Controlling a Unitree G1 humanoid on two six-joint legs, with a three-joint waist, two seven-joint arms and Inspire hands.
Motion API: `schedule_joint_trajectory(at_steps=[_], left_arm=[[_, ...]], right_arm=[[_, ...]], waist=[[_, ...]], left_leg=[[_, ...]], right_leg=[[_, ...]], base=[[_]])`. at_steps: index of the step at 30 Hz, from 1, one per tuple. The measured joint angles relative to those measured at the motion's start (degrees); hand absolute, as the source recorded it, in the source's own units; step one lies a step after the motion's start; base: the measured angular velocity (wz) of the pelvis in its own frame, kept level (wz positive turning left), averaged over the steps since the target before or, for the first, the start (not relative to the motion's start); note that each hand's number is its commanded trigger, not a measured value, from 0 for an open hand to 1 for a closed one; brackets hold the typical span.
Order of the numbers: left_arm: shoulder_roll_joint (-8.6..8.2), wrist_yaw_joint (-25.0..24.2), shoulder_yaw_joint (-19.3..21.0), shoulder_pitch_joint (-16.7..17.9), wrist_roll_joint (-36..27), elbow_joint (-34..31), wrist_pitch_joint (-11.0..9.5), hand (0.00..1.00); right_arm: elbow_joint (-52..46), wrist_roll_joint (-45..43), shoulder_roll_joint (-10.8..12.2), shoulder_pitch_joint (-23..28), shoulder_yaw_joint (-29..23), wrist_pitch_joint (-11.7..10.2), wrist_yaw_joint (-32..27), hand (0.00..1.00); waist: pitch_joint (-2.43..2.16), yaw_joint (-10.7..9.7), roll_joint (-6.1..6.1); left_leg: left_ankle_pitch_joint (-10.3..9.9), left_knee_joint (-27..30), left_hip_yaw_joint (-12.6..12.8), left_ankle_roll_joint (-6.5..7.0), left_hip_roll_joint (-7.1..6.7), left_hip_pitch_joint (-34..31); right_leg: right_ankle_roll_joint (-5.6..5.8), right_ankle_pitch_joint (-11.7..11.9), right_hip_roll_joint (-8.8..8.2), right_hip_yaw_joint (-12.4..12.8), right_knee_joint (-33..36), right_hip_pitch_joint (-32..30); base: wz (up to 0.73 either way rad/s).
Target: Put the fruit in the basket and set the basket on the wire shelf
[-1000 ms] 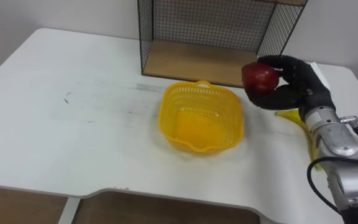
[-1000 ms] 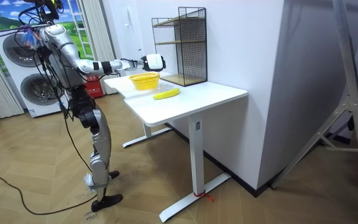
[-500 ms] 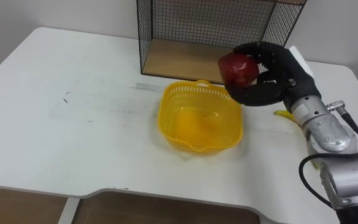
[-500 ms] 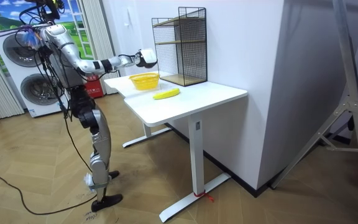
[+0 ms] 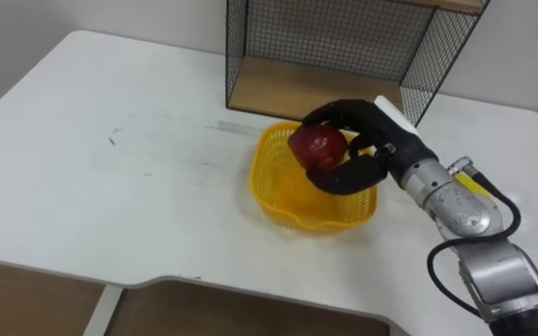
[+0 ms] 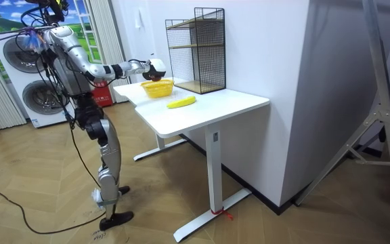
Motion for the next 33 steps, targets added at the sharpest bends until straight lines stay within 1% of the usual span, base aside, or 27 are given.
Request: schedule_joint_trajectory(at_steps=[2, 3, 6, 11, 12, 13, 14, 24, 31, 33], left_arm=[[0.03, 0.01, -0.69, -0.05, 0.0, -0.21, 0.0, 0.0], [0.06, 0.01, -0.97, -0.06, 0.0, -0.21, 0.0, 0.0], [0.29, 0.07, -2.01, -0.12, 0.0, -0.56, -0.01, 0.0], [0.31, 0.07, -2.49, -0.21, 0.0, -0.94, -0.04, 0.0], [0.31, 0.07, -2.49, -0.21, 0.0, -0.94, -0.04, 0.0], [0.31, 0.05, -2.49, -0.2, 0.0, -0.94, -0.04, 0.0], [0.31, 0.05, -2.49, -0.21, 0.0, -0.94, -0.04, 0.0], [0.31, 0.04, -2.49, -0.15, 0.03, -0.93, -0.04, 0.0], [0.29, 0.01, -2.45, -0.15, 0.04, -0.93, -0.06, 0.0], [0.3, 0.01, -2.45, -0.16, 0.04, -0.93, -0.07, 0.0]], right_arm=[[0.0, -0.08, 0.01, 0.0, 0.0, 0.0, 0.0, 1.0], [0.0, -0.08, 0.02, 0.0, 0.0, 0.0, 0.0, 1.0], [0.0, 0.03, -0.02, 0.0, 0.0, 0.0, 0.35, 1.0], [0.01, 0.04, -0.01, 0.0, 0.0, 0.0, 0.41, 1.0], [0.01, 0.02, -0.02, 0.0, 0.0, 0.0, 0.41, 0.6], [0.02, 0.04, -0.01, 0.0, 0.0, 0.0, 0.41, 0.35], [0.02, 0.04, -0.02, 0.0, 0.0, 0.0, 0.4, 0.0], [0.03, 0.05, -0.02, 0.0, -0.01, -0.01, 0.36, 0.0], [0.03, 0.06, -0.04, 0.0, -0.03, -0.01, 0.36, 0.0], [0.03, 0.05, -0.04, 0.0, -0.03, -0.02, 0.36, 0.0]], waist=[[0.22, -0.05, 0.36], [0.24, -0.05, 0.4], [0.07, -0.14, 0.22], [-0.01, -0.09, 0.2], [-0.01, -0.1, 0.2], [0.01, -0.11, 0.23], [0.02, -0.11, 0.23], [0.02, -0.32, 0.24], [0.15, -0.34, 0.46], [0.06, -0.35, 0.41]], left_leg=[[0.0, -0.15, -0.03, 0.0, 0.01, -0.04], [0.0, -0.22, -0.03, 0.0, 0.0, -0.03], [0.06, -0.32, -0.04, -0.02, 0.0, -0.06], [0.09, -0.11, -0.08, -0.01, -0.01, -0.03], [0.09, -0.09, -0.08, -0.01, -0.01, -0.01], [0.09, -0.07, -0.09, -0.01, -0.01, 0.0], [0.09, -0.07, -0.09, -0.01, -0.01, 0.01], [0.09, -0.01, -0.36, -0.01, -0.02, 0.0], [0.08, 0.04, -0.49, -0.01, -0.02, -0.1], [0.08, 0.04, -0.51, -0.01, -0.02, -0.1]], right_leg=[[0.0, 0.0, 0.01, -0.06, 0.02, 0.05], [0.0, 0.0, 0.01, -0.05, 0.02, 0.01], [-0.02, 0.01, 0.02, -0.1, 0.03, -0.33], [-0.03, 0.02, 0.01, -0.19, 0.04, -0.3], [-0.03, 0.02, 0.01, -0.19, 0.03, -0.31], [-0.03, 0.02, 0.0, -0.19, 0.02, -0.32], [-0.03, 0.02, 0.0, -0.2, 0.01, -0.34], [-0.03, 0.02, -0.01, -0.65, 0.02, -0.11], [-0.06, 0.04, -0.02, -0.86, 0.09, 0.3], [-0.06, 0.04, -0.02, -0.88, 0.08, 0.32]], base=[[0.0], [0.0], [0.0], [0.0], [0.0], [0.0], [0.0], [0.01], [0.0], [0.0]])
